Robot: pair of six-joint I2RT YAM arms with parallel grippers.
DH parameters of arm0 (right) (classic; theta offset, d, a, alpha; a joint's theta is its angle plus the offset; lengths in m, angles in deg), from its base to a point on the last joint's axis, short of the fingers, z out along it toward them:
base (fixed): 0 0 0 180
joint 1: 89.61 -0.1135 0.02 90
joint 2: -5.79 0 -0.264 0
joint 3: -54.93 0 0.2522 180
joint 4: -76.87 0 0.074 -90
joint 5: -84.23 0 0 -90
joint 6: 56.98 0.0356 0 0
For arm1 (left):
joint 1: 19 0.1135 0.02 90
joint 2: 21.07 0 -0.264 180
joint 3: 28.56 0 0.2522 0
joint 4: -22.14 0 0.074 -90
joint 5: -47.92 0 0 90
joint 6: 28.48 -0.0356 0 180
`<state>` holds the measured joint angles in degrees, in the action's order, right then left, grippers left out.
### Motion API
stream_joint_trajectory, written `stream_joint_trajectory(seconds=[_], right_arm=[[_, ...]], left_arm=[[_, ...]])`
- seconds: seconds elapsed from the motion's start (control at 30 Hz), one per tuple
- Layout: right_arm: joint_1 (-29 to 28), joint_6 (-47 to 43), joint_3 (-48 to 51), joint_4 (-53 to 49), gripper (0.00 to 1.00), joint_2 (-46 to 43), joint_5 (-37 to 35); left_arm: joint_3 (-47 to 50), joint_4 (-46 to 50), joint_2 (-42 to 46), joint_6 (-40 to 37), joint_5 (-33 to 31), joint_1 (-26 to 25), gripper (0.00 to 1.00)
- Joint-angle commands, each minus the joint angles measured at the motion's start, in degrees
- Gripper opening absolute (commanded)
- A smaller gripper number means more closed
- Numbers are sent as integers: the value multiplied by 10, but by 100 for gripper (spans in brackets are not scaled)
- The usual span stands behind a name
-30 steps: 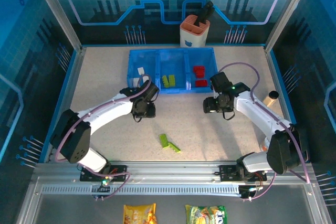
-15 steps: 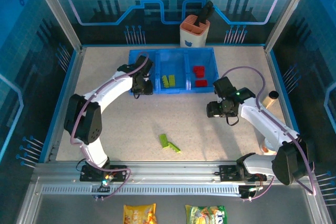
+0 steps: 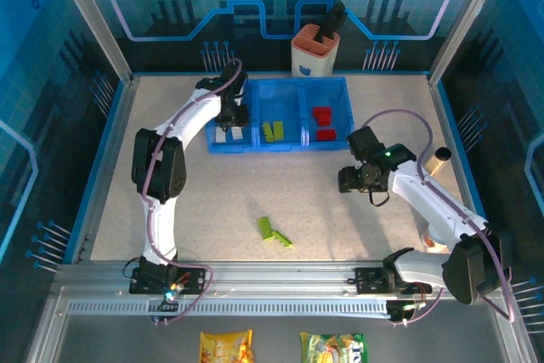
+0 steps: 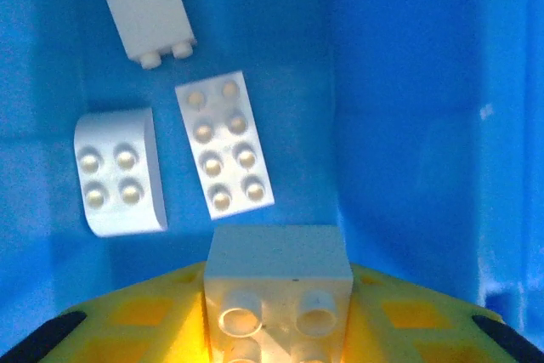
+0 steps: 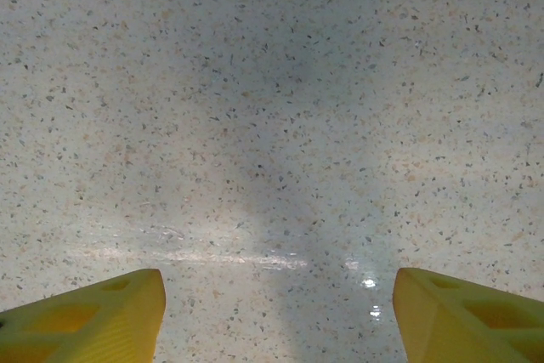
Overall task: Sort the legos into containers by color
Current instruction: Place the lego in the container.
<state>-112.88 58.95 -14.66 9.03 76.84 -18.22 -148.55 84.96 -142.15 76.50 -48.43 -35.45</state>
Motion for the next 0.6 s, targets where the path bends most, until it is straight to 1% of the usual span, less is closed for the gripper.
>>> stream_joint_trajectory(seconds=[0.0, 0.27, 0.57], right_arm=[[-9, 7, 3, -21, 72, -2, -13], [-9, 2, -12, -22, 72, 19, -18], [-9, 6, -12, -26, 72, 23, -25]], left_arm=[[-51, 25, -36, -13, 14, 18, 39], [-160, 24, -125, -19, 31, 40, 39], [-216, -5, -192, -29, 52, 43, 40]])
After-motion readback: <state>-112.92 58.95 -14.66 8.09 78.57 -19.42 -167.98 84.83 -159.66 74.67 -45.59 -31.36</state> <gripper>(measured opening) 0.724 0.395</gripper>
